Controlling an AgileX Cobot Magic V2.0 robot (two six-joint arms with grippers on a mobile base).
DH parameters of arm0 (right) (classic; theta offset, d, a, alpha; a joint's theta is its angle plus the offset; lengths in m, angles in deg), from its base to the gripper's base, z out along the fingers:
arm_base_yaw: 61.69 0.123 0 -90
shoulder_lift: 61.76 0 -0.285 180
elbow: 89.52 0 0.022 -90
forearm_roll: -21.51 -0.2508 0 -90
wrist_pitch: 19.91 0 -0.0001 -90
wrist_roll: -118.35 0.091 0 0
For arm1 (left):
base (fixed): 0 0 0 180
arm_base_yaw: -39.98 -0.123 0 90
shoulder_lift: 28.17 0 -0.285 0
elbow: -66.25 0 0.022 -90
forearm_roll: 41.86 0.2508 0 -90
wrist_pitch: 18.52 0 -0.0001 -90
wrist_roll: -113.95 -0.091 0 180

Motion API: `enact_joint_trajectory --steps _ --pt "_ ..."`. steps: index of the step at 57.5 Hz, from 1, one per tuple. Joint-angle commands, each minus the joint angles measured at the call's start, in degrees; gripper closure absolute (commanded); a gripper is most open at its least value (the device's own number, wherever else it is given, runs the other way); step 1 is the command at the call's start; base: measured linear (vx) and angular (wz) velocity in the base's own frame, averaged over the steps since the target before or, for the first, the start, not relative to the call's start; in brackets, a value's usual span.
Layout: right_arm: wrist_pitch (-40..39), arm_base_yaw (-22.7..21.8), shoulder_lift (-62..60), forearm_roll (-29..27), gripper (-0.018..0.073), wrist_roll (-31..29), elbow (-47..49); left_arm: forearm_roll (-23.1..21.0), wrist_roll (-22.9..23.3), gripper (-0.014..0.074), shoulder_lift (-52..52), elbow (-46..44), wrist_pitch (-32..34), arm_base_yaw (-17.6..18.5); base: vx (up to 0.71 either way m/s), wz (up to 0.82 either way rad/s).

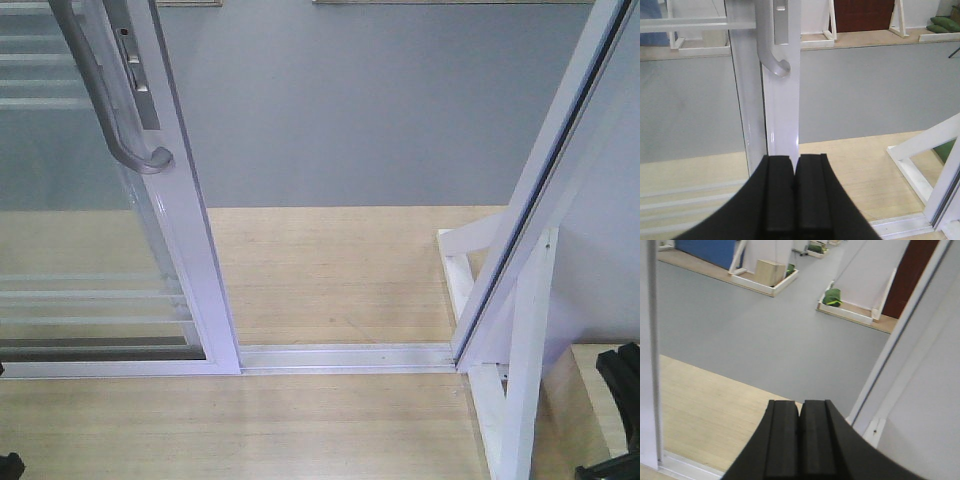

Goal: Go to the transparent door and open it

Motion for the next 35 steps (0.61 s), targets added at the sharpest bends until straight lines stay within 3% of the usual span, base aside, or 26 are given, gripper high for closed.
enact_joint_trajectory --steps 1,9,35 --pt "-4.58 -3.02 -0.86 -0.14 0.0557 -0.27 -0.80 -0.58 0.50 0.0596 -0.74 1.71 4.47 0.00 0.00 0.00" --pt "-4.57 -4.93 -0.86 -0.14 0.0557 -0.27 -0.80 -0.58 0.50 0.0596 -0.74 1.71 4.47 0.00 0.00 0.00" --pt "-4.57 -5.07 -0.80 -0.14 0.0557 -0.27 -0.80 -0.58 0.50 0.0596 -0.74 1.71 4.47 0.00 0.00 0.00"
